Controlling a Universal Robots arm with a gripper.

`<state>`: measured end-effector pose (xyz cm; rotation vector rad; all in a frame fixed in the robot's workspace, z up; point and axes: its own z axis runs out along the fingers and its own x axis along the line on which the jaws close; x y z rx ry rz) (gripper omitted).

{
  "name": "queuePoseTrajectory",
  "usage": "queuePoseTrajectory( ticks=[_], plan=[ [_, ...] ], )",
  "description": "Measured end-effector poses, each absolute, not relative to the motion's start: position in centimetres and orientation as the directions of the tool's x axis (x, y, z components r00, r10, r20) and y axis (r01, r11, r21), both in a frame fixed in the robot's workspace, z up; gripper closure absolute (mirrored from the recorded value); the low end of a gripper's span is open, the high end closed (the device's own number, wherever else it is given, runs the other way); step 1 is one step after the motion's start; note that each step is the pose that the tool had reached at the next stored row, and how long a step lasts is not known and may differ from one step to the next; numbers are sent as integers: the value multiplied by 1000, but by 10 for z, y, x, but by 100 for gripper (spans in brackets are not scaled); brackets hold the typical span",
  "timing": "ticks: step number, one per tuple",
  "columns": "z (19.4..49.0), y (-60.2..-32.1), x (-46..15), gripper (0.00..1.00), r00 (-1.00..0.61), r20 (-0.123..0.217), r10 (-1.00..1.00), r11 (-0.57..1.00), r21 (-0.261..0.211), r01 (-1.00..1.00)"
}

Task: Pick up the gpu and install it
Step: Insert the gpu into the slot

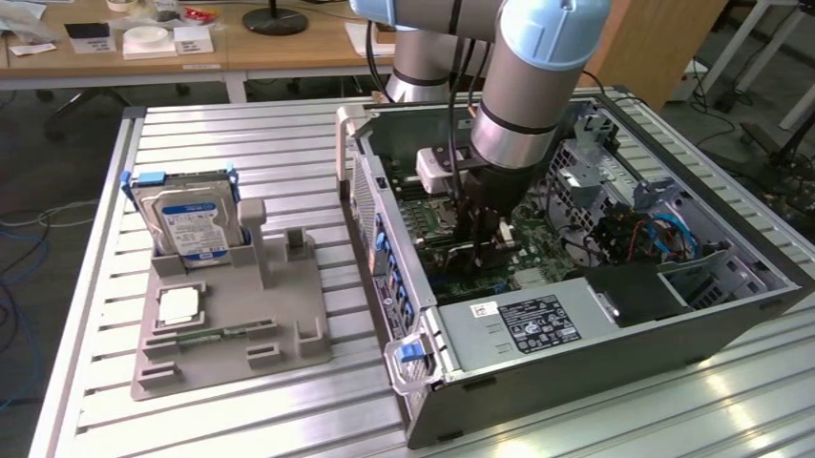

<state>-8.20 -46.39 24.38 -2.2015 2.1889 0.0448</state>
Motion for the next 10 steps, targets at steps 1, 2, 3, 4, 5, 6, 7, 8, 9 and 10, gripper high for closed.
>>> queuePoseTrajectory(
  ticks=[1,2,3,4,5,6,7,8,9,10],
  plan=[
    [245,-464,-82,42,6,-47,-999,-6,-6,-1000],
    [246,-464,-82,42,6,-47,-999,-6,-6,-1000],
    [248,-464,-82,42,6,-47,-999,-6,-6,-1000],
    [249,-464,-82,42,6,-47,-999,-6,-6,-1000],
    [251,-464,-82,42,6,-47,-999,-6,-6,-1000],
    [252,-464,-82,42,6,-47,-999,-6,-6,-1000],
    [254,-464,-82,42,6,-47,-999,-6,-6,-1000],
    [256,-464,-82,42,6,-47,-999,-6,-6,-1000],
    [258,-464,-82,42,6,-47,-999,-6,-6,-1000],
    [260,-464,-82,42,6,-47,-999,-6,-6,-1000]
  ],
)
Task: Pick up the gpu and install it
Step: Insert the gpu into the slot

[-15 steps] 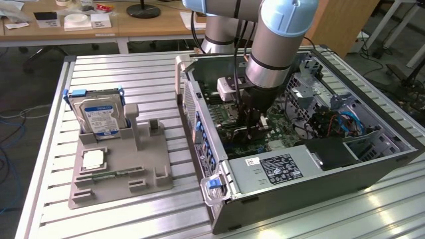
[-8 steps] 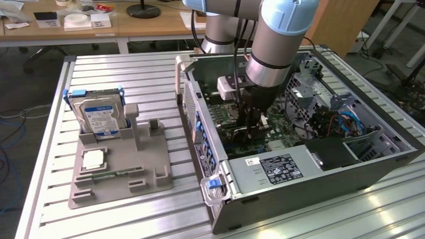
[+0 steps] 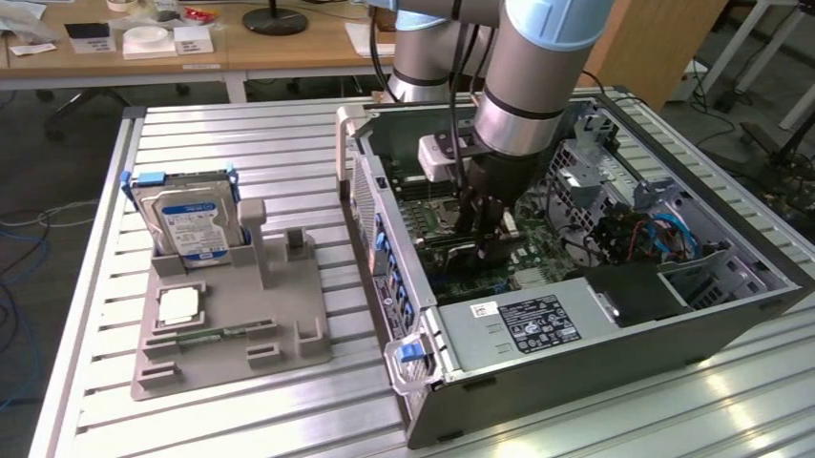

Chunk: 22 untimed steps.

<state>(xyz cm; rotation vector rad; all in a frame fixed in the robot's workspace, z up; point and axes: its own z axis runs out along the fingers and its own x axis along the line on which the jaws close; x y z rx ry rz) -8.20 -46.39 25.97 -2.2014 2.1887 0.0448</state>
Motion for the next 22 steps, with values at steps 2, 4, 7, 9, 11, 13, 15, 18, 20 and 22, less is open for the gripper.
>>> queuePoseTrajectory(
  ticks=[2,4,7,9,11,13,15,18,20,22],
  plan=[
    [263,-464,-82,42,6,-47,-999,-6,-6,-1000],
    [267,-464,-82,42,6,-47,-999,-6,-6,-1000],
    [272,-464,-82,42,6,-47,-999,-6,-6,-1000],
    [274,-464,-82,42,6,-47,-999,-6,-6,-1000],
    [276,-464,-82,42,6,-47,-999,-6,-6,-1000],
    [278,-464,-82,42,6,-47,-999,-6,-6,-1000],
    [280,-464,-82,42,6,-47,-999,-6,-6,-1000],
    [283,-464,-82,42,6,-47,-999,-6,-6,-1000],
    [284,-464,-82,42,6,-47,-999,-6,-6,-1000],
    [284,-464,-82,42,6,-47,-999,-6,-6,-1000]
  ],
)
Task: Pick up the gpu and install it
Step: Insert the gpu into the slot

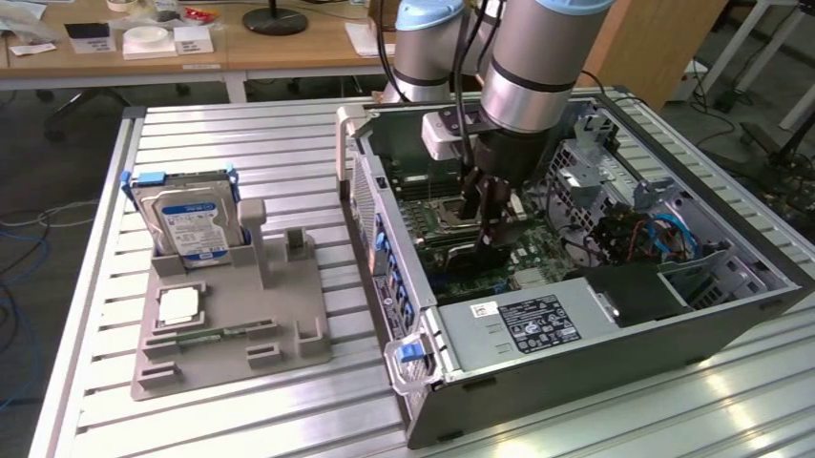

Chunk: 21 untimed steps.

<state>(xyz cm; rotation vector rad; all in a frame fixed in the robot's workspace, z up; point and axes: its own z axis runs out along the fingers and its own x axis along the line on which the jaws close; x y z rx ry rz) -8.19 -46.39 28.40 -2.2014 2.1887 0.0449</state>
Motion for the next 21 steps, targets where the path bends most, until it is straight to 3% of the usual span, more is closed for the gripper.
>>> queuePoseTrajectory(
  ticks=[12,21],
  plan=[
    [284,-464,-82,42,6,-47,-999,-6,-6,-1000],
    [303,-464,-82,42,6,-46,-999,-6,-6,-1000]
  ],
)
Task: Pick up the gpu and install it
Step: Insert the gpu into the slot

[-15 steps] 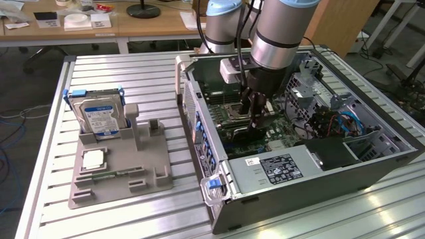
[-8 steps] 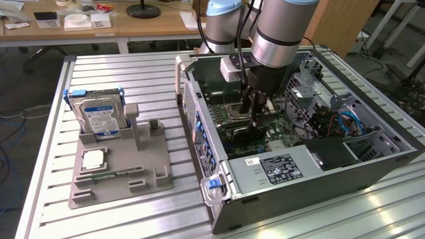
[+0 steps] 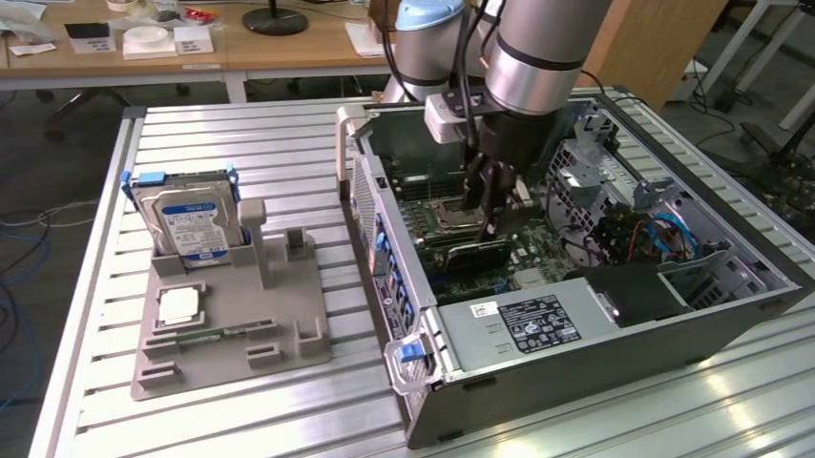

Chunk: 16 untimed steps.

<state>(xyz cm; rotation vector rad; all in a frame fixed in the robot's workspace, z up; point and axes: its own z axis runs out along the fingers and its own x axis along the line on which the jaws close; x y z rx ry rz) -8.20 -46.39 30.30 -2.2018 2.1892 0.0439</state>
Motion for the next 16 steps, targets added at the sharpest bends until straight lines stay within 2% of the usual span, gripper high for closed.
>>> queuePoseTrajectory(
  ticks=[16],
  plan=[
    [320,-464,-82,42,6,-46,-999,-6,-6,-1000]
  ],
)
